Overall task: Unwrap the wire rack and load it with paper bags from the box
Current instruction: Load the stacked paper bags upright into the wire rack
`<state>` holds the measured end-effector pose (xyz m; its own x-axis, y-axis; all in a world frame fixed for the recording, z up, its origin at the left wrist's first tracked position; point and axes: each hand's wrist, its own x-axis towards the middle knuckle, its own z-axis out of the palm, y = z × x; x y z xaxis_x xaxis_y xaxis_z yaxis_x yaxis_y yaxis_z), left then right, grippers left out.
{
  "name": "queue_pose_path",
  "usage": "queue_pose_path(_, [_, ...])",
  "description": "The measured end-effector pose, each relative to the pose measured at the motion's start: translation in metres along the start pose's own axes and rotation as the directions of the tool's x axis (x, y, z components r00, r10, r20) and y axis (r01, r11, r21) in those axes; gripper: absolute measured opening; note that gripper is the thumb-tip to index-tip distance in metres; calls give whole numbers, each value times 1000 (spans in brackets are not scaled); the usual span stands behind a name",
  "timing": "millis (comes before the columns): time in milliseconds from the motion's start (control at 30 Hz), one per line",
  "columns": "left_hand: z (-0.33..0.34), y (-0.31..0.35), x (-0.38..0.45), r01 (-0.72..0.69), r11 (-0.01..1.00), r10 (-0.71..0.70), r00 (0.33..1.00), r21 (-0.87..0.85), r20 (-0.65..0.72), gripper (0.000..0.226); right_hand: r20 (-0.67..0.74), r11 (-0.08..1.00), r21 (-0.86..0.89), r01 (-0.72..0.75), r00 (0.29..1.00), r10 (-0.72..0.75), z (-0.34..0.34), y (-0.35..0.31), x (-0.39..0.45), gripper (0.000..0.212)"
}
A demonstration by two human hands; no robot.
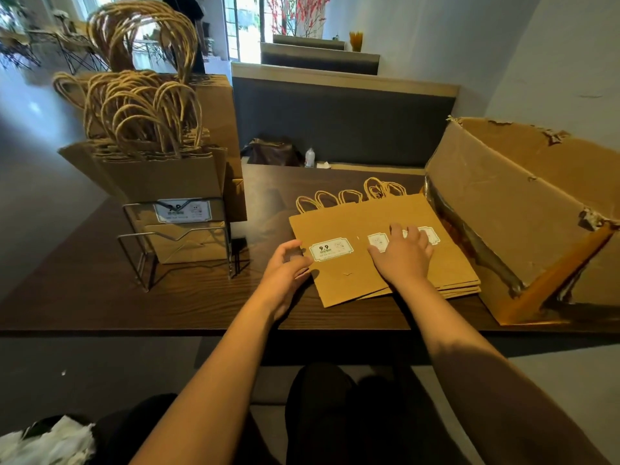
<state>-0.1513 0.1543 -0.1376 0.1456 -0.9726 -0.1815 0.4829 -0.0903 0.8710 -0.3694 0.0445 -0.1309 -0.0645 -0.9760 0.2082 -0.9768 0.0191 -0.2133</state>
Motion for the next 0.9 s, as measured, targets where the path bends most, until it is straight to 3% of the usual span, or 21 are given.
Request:
queue_pose_path(100, [-3, 1, -3, 20, 999, -19, 1000, -30, 20, 39, -170, 996, 20, 88, 982, -84, 9, -7, -9, 64])
queue_pose_path(200, [-6, 0, -5, 13, 996, -11, 1000, -87, 22, 41, -205, 995, 45, 85, 976, -74, 9, -15, -13, 59])
queue_pose_path(300, [-6, 0, -6, -8, 994, 11, 999, -110, 33, 42, -192, 976, 211, 50, 981, -8, 0, -27, -15, 63])
queue_pose_path(367, [-6, 0, -5, -19, 991, 23, 999, -131, 30, 34, -172, 936, 338, 100, 984, -43, -7, -37, -19, 66])
queue_pose_path(500, [-6, 1, -4, -26, 991, 27, 1000, -134, 6, 32, 5, 797, 600, 60, 997, -79, -12, -57, -27, 77])
queue_pose_path(567, [-6, 0, -6, -22, 994, 22, 1000, -103, -9, 38, 65, 876, 480, 45, 994, -87, -7, -64, -26, 83])
queue_pose_path(633, [-8, -1, -5, -24, 997, 22, 999, -70, -30, 41, 115, 974, 224, 37, 991, -64, -3, -67, -24, 92])
queue_pose_path(700, [-9, -3, -4, -37, 998, 34, 998, -50, -55, 40, 172, 998, 36, 50, 984, -55, -3, -69, -24, 100])
queue_pose_path(900, [-8, -3, -2, -52, 998, 49, 994, -26, -92, 36, 283, 993, 102, 56, 956, -83, 1, -75, -25, 101])
